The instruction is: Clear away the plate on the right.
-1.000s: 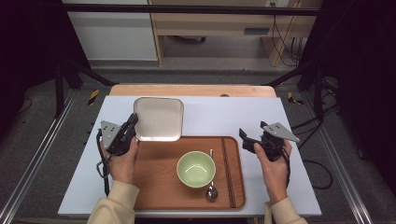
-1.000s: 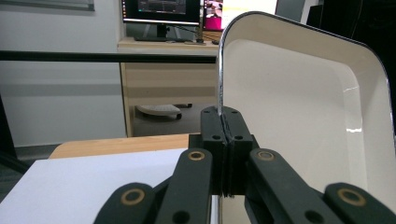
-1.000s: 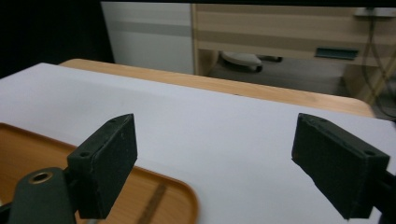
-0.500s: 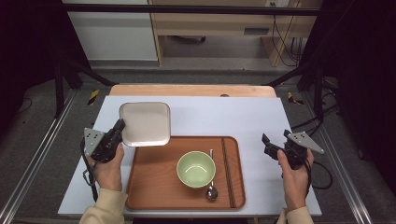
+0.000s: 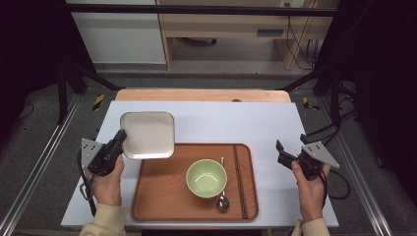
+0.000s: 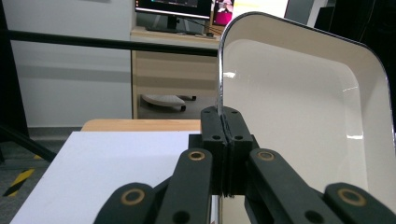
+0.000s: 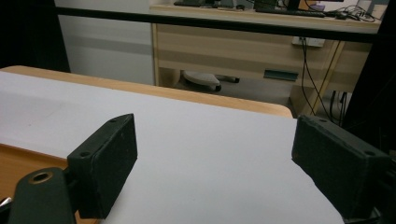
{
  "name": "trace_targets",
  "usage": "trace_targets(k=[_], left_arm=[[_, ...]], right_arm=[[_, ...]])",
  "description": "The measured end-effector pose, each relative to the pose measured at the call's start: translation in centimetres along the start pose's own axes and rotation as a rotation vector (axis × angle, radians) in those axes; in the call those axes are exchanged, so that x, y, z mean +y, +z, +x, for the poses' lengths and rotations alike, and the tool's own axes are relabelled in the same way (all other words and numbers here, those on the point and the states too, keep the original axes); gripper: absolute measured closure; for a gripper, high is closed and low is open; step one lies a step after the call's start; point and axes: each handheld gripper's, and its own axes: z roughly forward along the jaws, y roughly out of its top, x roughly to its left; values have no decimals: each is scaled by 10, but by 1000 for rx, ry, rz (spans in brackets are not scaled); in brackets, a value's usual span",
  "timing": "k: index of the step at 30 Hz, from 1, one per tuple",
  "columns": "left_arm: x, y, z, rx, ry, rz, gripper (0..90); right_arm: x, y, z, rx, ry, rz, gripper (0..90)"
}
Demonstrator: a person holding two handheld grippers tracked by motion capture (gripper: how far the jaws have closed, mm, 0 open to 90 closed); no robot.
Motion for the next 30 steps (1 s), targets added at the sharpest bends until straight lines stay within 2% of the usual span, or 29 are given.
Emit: trace_targets(k=[6, 8, 13, 17, 23, 27, 30], left_arm=[[-3, -2, 1, -5, 0, 22, 890], [-5, -2, 1, -10, -3, 35, 890], [-8, -6, 4, -13, 0, 56, 890], [-12, -13, 5, -23, -9, 83, 891], [-27, -29, -1, -46, -4, 154, 890], [-32, -26, -1, -59, -22, 189, 890], [-37, -21, -5, -76, -8, 229, 890]], right_arm=[[-1, 1, 1, 33, -2, -25, 136], [-1, 1, 2, 51, 11, -28, 130], [-3, 2, 3, 70, 24, -5, 130], [-2, 1, 4, 66, 28, -1, 131], [-1, 2, 8, 71, 16, 12, 131], [-1, 3, 10, 76, 2, 18, 131], [-1, 4, 11, 76, 0, 26, 131]])
